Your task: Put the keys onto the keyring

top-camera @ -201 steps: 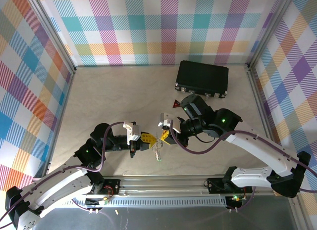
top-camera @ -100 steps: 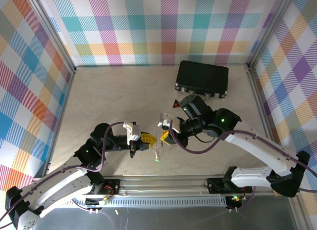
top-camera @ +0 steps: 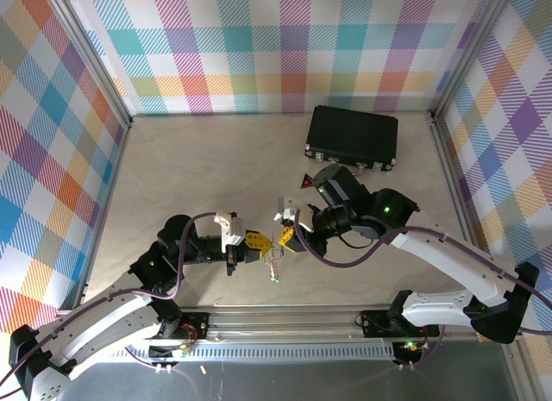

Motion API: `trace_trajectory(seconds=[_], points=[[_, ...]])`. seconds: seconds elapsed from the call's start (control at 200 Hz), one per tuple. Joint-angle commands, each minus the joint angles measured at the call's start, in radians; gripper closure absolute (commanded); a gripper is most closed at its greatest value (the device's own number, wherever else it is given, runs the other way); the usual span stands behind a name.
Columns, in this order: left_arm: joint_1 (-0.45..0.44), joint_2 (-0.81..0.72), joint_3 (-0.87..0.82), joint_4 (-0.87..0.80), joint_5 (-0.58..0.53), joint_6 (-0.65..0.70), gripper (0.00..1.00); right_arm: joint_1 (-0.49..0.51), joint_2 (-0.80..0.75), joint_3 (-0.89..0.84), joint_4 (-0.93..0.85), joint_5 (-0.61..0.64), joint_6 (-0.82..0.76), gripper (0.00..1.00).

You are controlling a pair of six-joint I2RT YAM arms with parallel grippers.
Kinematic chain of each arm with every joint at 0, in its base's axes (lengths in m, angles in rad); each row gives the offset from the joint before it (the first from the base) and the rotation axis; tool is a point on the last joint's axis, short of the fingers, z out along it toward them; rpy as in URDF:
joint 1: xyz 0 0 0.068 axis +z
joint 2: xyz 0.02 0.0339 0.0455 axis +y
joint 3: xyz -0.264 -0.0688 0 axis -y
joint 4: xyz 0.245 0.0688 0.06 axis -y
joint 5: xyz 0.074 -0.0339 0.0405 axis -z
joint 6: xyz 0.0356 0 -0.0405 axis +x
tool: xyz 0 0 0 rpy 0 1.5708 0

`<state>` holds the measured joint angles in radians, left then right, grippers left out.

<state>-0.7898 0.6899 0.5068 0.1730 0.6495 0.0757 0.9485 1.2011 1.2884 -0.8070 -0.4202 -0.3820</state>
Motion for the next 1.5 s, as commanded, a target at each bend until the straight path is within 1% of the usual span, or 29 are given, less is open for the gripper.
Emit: trace_trajectory(seconds=[0.0,0.38,0.65,0.845,1.05,1.31,1.405,1.495], points=[[-0.01,-0.015,0.025,0.036,0.014,0.015,1.0,0.006,0.018,0.001,0.044,-0.035,0.005,1.0],[-0.011,-0.016,0.029,0.031,0.012,0.017,1.0,0.006,0.037,0.017,0.034,-0.025,0.012,1.0],[-0.011,-0.013,0.029,0.032,0.013,0.018,1.0,0.006,0.01,-0.003,0.026,-0.015,0.018,1.0],[-0.01,-0.011,0.032,0.032,0.015,0.015,1.0,0.006,-0.014,-0.029,0.059,-0.056,-0.015,1.0],[-0.011,-0.012,0.027,0.052,0.021,-0.004,1.0,0.006,-0.013,-0.05,0.053,-0.105,-0.047,1.0],[-0.012,-0.007,0.025,0.065,0.023,-0.015,1.0,0.007,-0.016,-0.068,0.055,-0.118,-0.066,1.0],[-0.011,-0.01,0.025,0.065,0.022,-0.018,1.0,0.007,-0.033,-0.083,0.073,-0.107,-0.065,1.0],[-0.011,-0.01,0.025,0.065,0.022,-0.018,1.0,0.007,-0.045,-0.089,0.092,-0.066,-0.036,1.0]])
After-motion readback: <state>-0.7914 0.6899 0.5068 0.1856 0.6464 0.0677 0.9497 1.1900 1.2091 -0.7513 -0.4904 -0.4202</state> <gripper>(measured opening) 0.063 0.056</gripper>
